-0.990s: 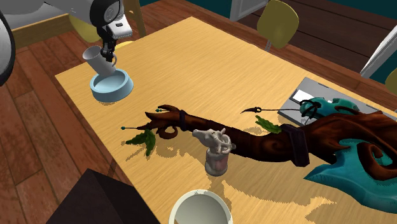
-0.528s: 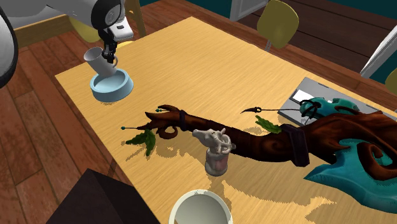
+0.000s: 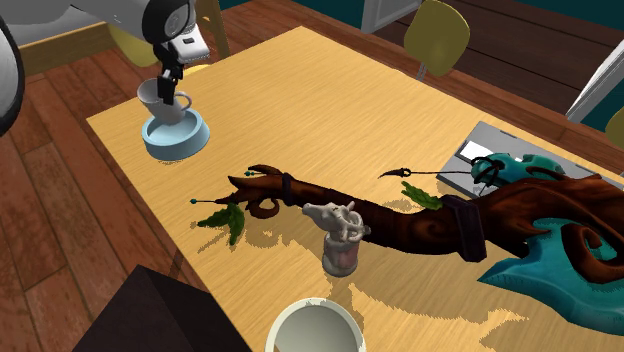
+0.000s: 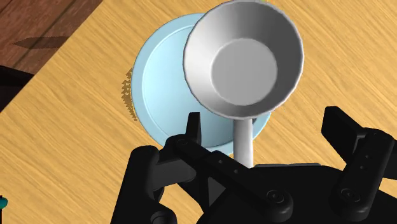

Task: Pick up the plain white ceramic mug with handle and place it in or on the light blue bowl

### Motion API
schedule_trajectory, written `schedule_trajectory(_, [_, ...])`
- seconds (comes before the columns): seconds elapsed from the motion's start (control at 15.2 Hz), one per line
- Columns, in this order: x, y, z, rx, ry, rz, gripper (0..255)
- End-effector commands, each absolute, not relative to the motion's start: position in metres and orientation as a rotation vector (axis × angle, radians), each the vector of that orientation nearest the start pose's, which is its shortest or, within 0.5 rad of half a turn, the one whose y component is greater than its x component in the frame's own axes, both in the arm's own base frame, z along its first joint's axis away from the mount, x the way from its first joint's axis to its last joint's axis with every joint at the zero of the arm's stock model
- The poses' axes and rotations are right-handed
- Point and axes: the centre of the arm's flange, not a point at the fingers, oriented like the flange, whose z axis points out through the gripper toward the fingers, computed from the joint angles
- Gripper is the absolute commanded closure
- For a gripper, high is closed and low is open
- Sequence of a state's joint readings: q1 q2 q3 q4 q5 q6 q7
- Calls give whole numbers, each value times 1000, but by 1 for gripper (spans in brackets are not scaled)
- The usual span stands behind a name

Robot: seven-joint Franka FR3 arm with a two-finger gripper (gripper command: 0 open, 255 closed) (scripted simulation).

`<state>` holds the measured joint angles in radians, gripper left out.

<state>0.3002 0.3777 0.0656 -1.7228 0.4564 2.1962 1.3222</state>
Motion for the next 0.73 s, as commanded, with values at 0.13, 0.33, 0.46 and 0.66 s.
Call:
schedule_trajectory(0.13, [618, 231, 419, -2285, 1589, 341, 0])
schedule_trajectory(0.33, [618, 231, 419, -2285, 1589, 341, 0])
schedule_trajectory(0.46, [618, 231, 419, -2285, 1589, 341, 0])
schedule_trajectory(0.66, [618, 231, 419, -2285, 1589, 341, 0])
